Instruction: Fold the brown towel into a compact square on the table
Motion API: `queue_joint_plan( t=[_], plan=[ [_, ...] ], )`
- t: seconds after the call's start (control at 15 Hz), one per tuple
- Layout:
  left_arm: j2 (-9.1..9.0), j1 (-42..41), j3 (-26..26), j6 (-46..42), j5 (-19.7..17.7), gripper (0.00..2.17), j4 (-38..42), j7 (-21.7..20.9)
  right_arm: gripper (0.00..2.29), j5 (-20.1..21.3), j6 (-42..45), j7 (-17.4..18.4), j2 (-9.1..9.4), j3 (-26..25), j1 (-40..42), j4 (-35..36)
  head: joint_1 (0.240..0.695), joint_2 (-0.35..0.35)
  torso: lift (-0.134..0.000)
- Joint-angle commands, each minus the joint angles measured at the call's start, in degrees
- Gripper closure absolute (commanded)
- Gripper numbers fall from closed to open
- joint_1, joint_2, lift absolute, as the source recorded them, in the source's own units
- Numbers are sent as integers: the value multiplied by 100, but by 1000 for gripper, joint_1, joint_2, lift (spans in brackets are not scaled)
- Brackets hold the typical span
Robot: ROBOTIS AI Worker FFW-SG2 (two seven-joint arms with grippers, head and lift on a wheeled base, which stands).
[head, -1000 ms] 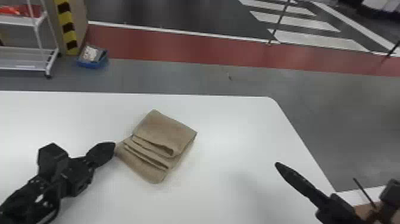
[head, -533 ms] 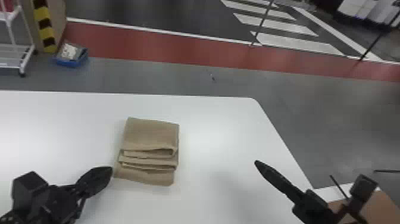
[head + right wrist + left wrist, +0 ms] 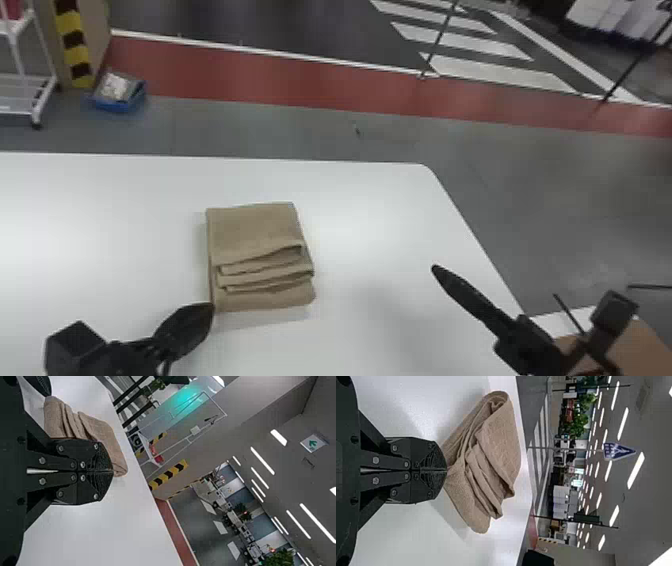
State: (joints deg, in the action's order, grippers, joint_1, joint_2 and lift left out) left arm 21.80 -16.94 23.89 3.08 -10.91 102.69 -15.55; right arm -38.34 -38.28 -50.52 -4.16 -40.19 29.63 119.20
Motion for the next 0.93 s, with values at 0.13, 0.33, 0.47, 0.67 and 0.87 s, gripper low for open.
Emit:
queue_joint_plan(
  t=[0.13, 0.33, 0.47, 0.67, 0.87],
  plan=[
    [9, -424, -869, -171, -96, 1585, 920, 632, 1781, 415, 123, 464, -32, 424, -204, 156, 695, -350, -125],
    [-44, -433, -1141, -13, -96, 147, 1368, 1388, 1136, 1496, 123, 1264, -49, 1277, -538, 473, 695, -299, -125],
    [-79, -424, -1167, -452, 98, -1, 1509, 1977, 144, 1997, 123, 1650, -49, 1787, -626, 798, 695, -241, -125],
    [-132, -556, -1598, -681, 151, 26, 1904, 2188, 6, 2331, 35, 2433, -49, 2393, -643, 1290, 695, -135, -125],
    [-369, -776, -1712, -382, 168, 56, 2291, 2267, 26, 2657, 492, 3276, -5, 3105, -432, 1563, 695, -79, -125]
  ],
)
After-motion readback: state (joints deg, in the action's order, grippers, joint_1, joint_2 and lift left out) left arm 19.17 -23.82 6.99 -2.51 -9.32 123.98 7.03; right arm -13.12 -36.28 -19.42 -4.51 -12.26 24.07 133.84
